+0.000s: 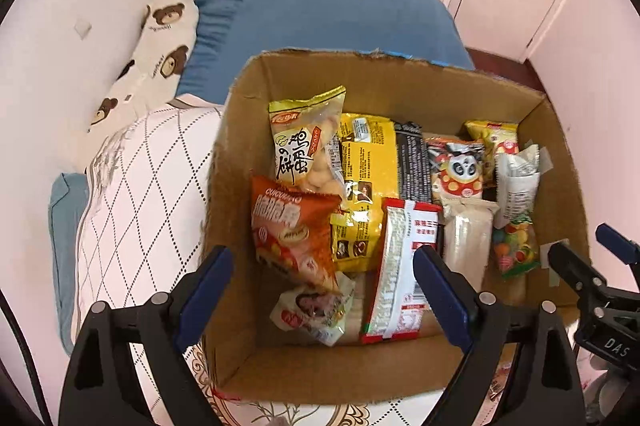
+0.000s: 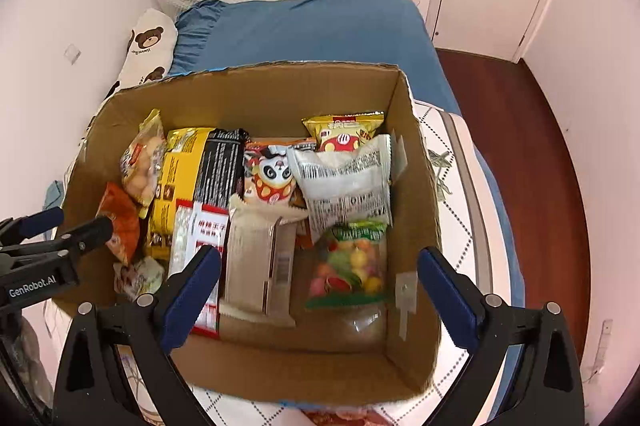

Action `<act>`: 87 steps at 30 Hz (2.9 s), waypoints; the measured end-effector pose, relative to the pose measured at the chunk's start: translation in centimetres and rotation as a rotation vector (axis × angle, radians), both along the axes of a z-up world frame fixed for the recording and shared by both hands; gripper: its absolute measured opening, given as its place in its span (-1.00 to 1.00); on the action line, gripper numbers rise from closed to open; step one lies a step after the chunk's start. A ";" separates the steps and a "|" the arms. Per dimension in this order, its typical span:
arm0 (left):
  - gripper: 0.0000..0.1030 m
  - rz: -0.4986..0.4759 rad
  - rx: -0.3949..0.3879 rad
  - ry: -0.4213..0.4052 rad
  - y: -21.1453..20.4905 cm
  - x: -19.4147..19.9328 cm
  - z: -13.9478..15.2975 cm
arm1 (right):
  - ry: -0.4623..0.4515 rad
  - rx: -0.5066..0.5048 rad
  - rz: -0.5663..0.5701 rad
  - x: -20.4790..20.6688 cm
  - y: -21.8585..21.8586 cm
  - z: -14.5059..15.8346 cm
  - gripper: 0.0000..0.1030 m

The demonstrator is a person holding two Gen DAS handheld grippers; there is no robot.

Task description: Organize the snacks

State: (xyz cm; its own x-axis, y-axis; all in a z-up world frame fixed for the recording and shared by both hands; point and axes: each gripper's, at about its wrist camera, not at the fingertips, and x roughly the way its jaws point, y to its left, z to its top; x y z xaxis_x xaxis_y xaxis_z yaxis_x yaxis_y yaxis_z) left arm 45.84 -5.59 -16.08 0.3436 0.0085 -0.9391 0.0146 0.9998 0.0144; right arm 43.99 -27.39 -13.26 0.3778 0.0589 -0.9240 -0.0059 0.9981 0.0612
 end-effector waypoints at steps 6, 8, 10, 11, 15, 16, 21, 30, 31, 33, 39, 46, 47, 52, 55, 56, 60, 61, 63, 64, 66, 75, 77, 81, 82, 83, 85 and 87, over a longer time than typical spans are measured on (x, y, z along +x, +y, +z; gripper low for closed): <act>0.79 0.000 -0.014 -0.086 0.0 -3.3 2.1 | -0.052 -0.012 0.008 -3.0 0.1 1.8 0.95; 0.79 -0.009 -0.023 -0.105 -0.1 -4.4 2.8 | -0.075 -0.015 0.006 -4.2 0.0 2.7 0.95; 0.79 -0.010 -0.031 -0.118 -0.1 -5.7 3.5 | -0.098 -0.008 0.001 -5.4 -0.2 3.6 0.95; 0.79 -0.013 -0.037 -0.124 -0.1 -6.1 3.8 | -0.107 -0.007 0.001 -5.9 -0.2 4.0 0.95; 0.79 -0.017 -0.042 -0.167 -0.1 -8.4 5.4 | -0.151 -0.011 0.010 -8.4 -0.1 5.8 0.95; 0.79 -0.017 -0.044 -0.176 0.0 -8.9 5.8 | -0.157 -0.012 0.013 -8.8 0.0 6.1 0.95; 0.79 -0.017 -0.059 -0.241 0.3 -11.9 8.0 | -0.214 0.000 0.009 -11.9 0.0 8.2 0.95; 0.79 -0.045 -0.058 -0.335 0.3 -17.0 11.6 | -0.291 0.005 0.022 -16.8 0.2 11.8 0.96; 0.79 -0.046 -0.059 -0.348 0.3 -17.6 11.9 | -0.299 0.007 0.022 -17.3 0.2 12.2 0.96; 0.79 -0.046 -0.049 -0.360 0.1 -18.2 12.2 | -0.309 0.026 0.021 -18.0 0.2 12.8 0.96; 0.79 -0.016 -0.079 -0.306 0.6 -18.3 9.9 | -0.275 0.094 0.009 -18.7 -0.8 12.0 0.96; 0.79 0.046 -0.009 -0.144 1.8 -17.7 1.8 | -0.035 0.130 -0.067 -16.0 -4.4 1.7 0.96; 0.79 0.051 -0.002 -0.125 2.0 -17.7 0.7 | 0.006 0.114 -0.085 -15.7 -4.9 -0.5 0.96; 0.79 0.058 0.051 -0.016 2.1 -18.1 -5.1 | 0.147 0.083 -0.097 -14.9 -5.7 -8.0 0.96; 0.79 0.047 0.066 0.014 1.7 -18.2 -8.1 | 0.220 0.033 -0.069 -14.5 -5.3 -11.8 0.96; 0.79 0.041 0.074 0.027 1.4 -18.3 -9.1 | 0.244 0.017 -0.056 -14.4 -5.1 -12.9 0.97; 0.79 0.022 0.082 0.123 0.3 -18.2 -13.8 | 0.270 -0.055 0.016 -14.0 -4.1 -14.8 1.00; 0.80 0.016 0.084 0.133 0.1 -18.3 -14.6 | 0.283 -0.072 0.038 -13.7 -3.9 -15.1 1.00; 0.82 -0.005 0.109 0.113 -0.4 -18.5 -15.7 | 0.310 -0.079 0.058 -13.2 -3.9 -15.6 1.00; 0.86 -0.012 0.116 0.109 -0.6 -18.5 -15.9 | 0.334 -0.075 0.062 -12.8 -4.1 -16.1 1.00; 0.90 -0.018 0.126 0.108 -0.7 -18.5 -16.2 | 0.368 -0.066 0.062 -12.0 -4.2 -16.9 1.00; 1.00 -0.007 0.087 0.071 -1.8 -16.9 -17.4 | 0.328 -0.085 0.084 -11.0 -3.9 -17.4 1.00; 1.00 0.001 0.083 0.044 -1.9 -16.9 -17.5 | 0.235 -0.141 0.126 -12.3 -3.2 -16.2 0.97; 1.00 0.024 0.060 0.054 -1.7 -17.0 -17.5 | 0.155 -0.151 0.142 -13.8 -2.5 -15.4 0.65; 1.00 0.025 0.054 0.067 -1.1 -17.4 -17.7 | 0.148 -0.144 0.134 -14.1 -2.5 -15.3 0.47; 1.00 0.014 0.050 0.081 -1.0 -17.5 -17.5 | 0.134 -0.136 0.126 -14.4 -2.4 -15.0 0.35; 0.98 -0.011 0.070 0.090 -0.4 -16.8 -16.4 | 0.124 -0.142 0.104 -15.1 -2.3 -14.5 0.29; 0.97 -0.025 0.108 0.084 0.9 -17.1 -14.6 | 0.135 -0.117 0.083 -15.8 -1.8 -14.1 0.27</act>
State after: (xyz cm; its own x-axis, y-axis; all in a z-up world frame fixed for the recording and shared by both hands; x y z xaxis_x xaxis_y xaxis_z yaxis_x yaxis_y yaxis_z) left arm 28.71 -4.71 -30.67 0.2652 0.1037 -0.9586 0.0451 0.9918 0.1198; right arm 28.23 -29.16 -27.37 0.2485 -0.0260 -0.9683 -0.0880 0.9949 -0.0493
